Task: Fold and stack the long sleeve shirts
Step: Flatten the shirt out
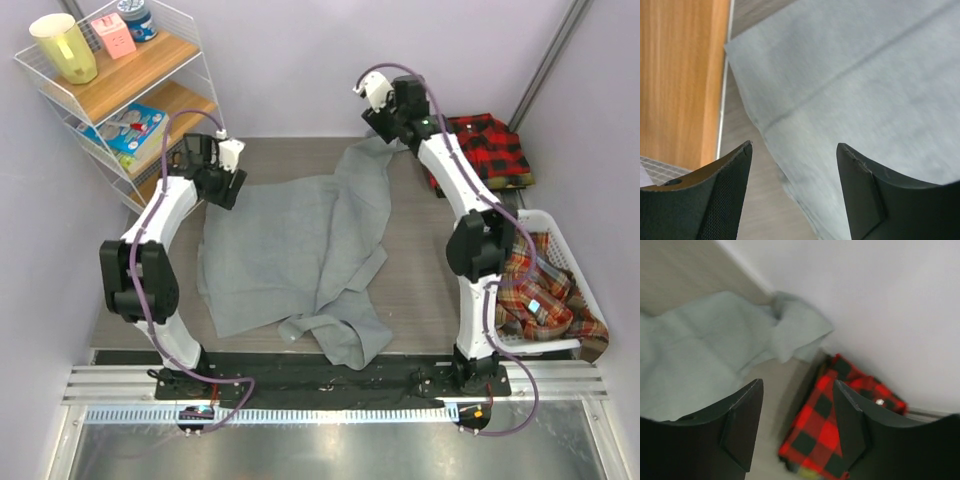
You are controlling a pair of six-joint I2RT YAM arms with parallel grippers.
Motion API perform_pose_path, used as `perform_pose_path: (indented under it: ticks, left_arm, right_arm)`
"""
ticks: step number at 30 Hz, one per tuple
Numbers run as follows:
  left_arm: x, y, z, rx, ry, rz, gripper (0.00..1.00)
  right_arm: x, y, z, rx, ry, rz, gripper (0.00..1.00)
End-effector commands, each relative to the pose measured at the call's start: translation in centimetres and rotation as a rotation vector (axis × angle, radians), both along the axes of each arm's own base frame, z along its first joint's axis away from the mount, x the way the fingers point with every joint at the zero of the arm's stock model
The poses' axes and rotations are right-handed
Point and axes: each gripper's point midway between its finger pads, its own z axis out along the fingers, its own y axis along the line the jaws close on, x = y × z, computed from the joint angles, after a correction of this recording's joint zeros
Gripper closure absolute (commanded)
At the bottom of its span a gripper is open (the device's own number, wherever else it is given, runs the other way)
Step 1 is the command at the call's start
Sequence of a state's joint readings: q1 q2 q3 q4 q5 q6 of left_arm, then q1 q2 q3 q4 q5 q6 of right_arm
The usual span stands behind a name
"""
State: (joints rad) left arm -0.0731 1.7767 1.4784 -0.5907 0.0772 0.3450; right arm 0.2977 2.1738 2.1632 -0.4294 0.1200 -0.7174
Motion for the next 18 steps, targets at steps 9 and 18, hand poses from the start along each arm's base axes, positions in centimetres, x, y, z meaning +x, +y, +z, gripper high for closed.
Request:
perform_pose_path:
  ticks: [9, 18]
  left_arm:
    - [-14.7, -1.8, -5.0, -0.11, 0.405, -0.091, 0.32]
    - [-16.9, -0.1, -9.7, -0.02, 0.527, -0.062, 0.34]
  right_arm:
    - [-24.6, 7.5, -13.9, 0.244, 0.913, 0.241, 0.57]
    - [-26.0, 6.8, -22.0, 0.132, 0.993, 0.146, 0.66]
